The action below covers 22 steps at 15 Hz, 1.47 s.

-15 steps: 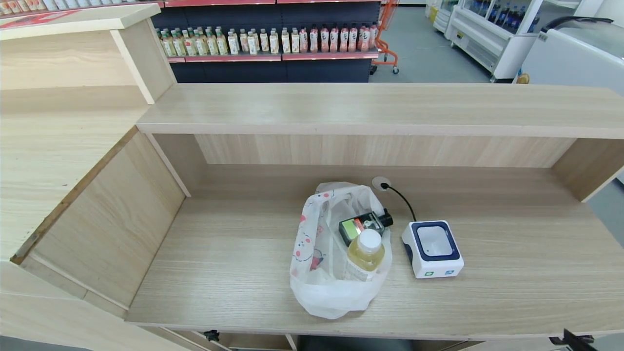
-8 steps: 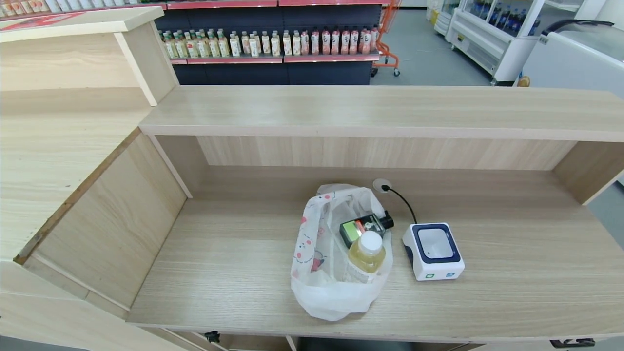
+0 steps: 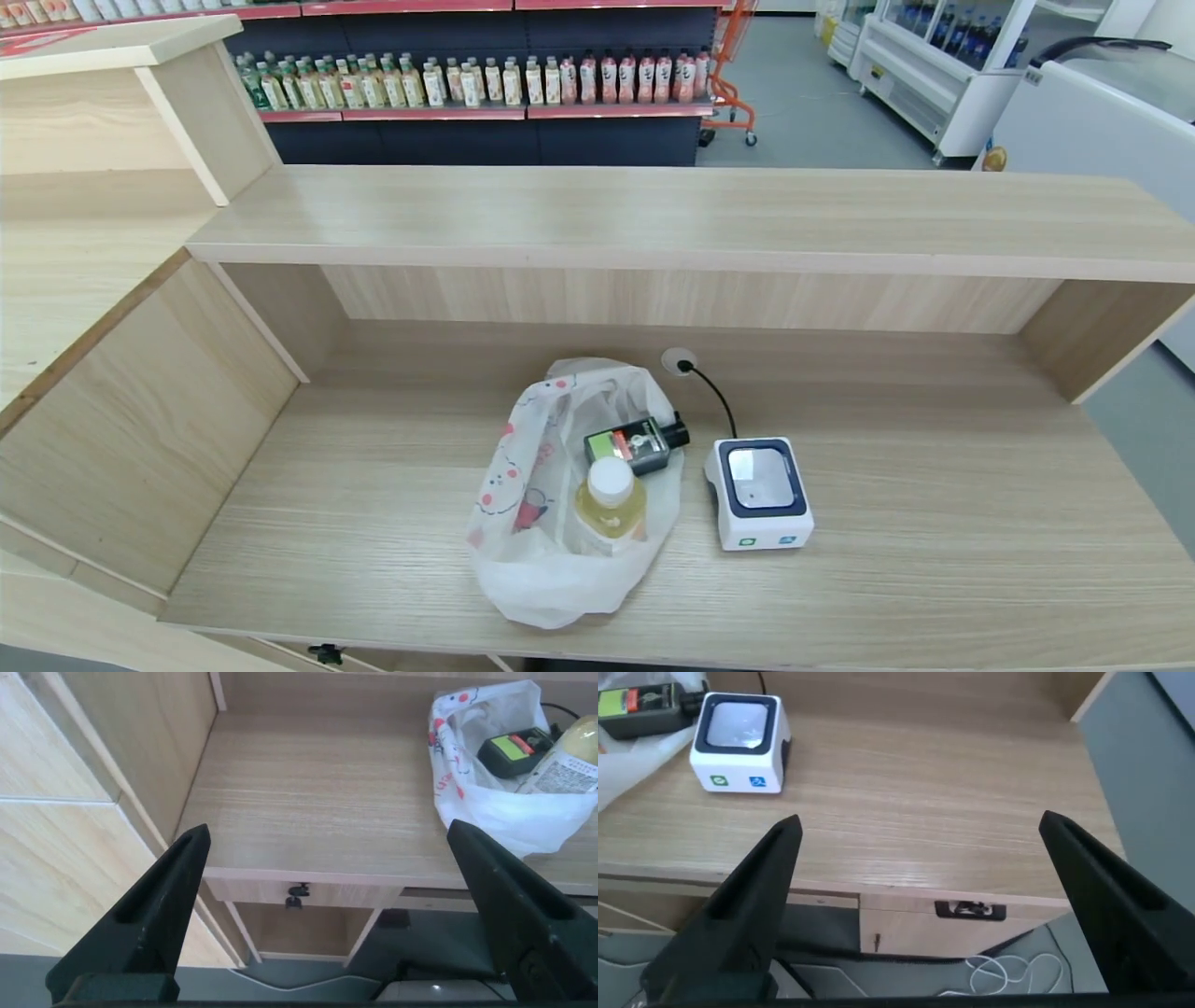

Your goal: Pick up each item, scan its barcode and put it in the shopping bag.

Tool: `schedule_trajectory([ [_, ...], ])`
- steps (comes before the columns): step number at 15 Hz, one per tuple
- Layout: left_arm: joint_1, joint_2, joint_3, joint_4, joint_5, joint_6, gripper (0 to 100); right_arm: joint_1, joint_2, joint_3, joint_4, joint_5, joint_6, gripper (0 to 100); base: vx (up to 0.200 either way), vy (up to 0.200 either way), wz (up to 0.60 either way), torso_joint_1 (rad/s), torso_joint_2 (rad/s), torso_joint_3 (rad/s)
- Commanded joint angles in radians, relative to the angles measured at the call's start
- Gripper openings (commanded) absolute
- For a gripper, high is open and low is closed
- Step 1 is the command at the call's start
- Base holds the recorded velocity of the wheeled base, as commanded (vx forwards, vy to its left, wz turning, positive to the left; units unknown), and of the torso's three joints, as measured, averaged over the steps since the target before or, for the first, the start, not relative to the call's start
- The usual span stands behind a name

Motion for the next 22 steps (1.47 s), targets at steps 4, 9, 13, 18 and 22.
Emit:
schedule_trajectory([
  [4, 0.000, 0.000, 0.000, 0.000, 0.000, 0.000, 100, 0.000, 0.004, 0.000, 0.003, 0.025, 0.008, 100, 0.000, -0.200, 0.00, 0.002, 0.00, 0.002],
  [9, 0.000, 0.000, 0.000, 0.000, 0.000, -0.002, 100, 0.000, 0.004, 0.000, 0.004, 0.031, 0.025, 100, 0.000, -0.080, 0.00, 0.000, 0.00, 0.001],
  [13, 0.000, 0.000, 0.000, 0.000, 0.000, 0.000, 100, 0.000, 0.004, 0.000, 0.049, 0.065, 0.068, 100, 0.000, 0.000, 0.00, 0.000, 0.00, 0.000],
  [18, 0.000, 0.000, 0.000, 0.000, 0.000, -0.002, 100, 0.051, -0.063, -0.003, 0.075, 0.067, 0.054, 100, 0.000, 0.000, 0.00, 0.000, 0.00, 0.000],
  [22, 0.000, 0.000, 0.000, 0.000, 0.000, -0.002, 100, 0.052, -0.074, -0.003, 0.075, 0.068, 0.052, 100, 0.000, 0.000, 0.00, 0.000, 0.00, 0.000],
])
